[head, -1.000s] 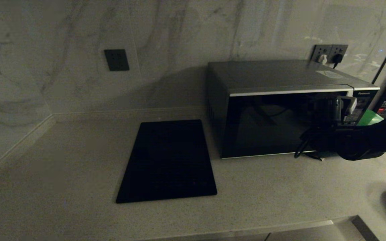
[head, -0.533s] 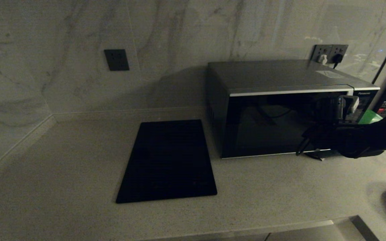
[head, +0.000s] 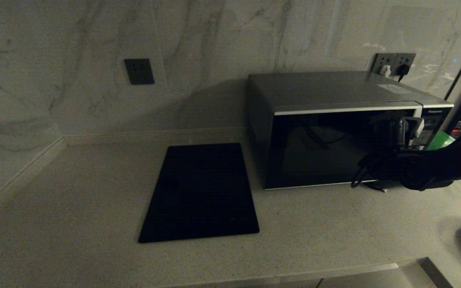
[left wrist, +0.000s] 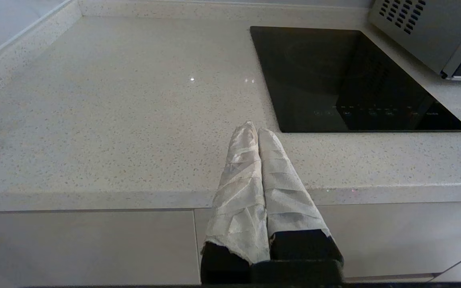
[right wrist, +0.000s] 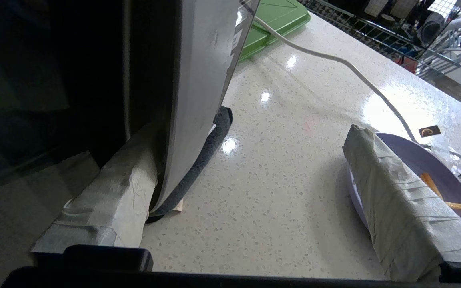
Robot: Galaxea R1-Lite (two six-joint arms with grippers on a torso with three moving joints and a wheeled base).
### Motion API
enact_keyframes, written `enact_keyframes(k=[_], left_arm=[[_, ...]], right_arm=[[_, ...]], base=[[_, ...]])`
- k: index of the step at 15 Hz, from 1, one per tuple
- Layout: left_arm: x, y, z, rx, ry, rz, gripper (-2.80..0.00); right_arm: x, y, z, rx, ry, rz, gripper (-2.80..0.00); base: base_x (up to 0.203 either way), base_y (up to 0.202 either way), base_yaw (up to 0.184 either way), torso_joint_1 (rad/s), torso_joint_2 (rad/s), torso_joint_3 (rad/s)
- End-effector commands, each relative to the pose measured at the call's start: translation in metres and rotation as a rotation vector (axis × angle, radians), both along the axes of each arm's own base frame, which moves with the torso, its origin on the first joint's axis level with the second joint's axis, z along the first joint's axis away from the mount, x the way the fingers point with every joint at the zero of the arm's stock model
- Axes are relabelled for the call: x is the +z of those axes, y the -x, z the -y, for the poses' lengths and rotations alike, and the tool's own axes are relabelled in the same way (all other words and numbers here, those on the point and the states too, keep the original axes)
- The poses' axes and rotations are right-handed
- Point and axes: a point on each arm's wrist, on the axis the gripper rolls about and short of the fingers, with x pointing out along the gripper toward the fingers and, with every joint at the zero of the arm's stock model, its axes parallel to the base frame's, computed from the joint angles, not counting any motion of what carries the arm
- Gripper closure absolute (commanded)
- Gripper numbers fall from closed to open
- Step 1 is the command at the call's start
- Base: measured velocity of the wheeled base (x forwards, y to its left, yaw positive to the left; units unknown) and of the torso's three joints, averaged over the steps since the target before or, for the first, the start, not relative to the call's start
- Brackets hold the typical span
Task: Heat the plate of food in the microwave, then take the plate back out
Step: Open the microwave oven
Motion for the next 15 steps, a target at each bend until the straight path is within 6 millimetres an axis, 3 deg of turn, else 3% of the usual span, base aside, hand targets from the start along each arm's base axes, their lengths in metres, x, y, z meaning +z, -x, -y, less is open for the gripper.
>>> enact_keyframes(k=[1,12,14,15], left_arm=[[0.0001,-0.0001,0.0000,0.001,0.001,-0.001,0.00],[0.0001,-0.0001,0.0000,0.001,0.001,-0.001,0.00],[0.0001,-0.0001,0.0000,0.001,0.001,-0.001,0.00],[0.0001,-0.0001,0.0000,0.001,0.001,-0.001,0.00]], right_arm=[[-0.0002,-0.0001,-0.0037,0.004,0.002,0.003,-2.80],[0.0002,-0.0013,-0.0080,0.014,0.001,0.007,-2.80],[-0.0004,-0.0019,-0.0079,0.014,0.001,0.006,0.00],[-0.0004,-0.0019,-0.0079,0.014,0.001,0.006,0.00]], base=[[0.000,0.000,0.000,0.000,0.00,0.000],[0.000,0.000,0.000,0.000,0.00,0.000],[0.000,0.000,0.000,0.000,0.00,0.000],[0.000,0.000,0.000,0.000,0.00,0.000]])
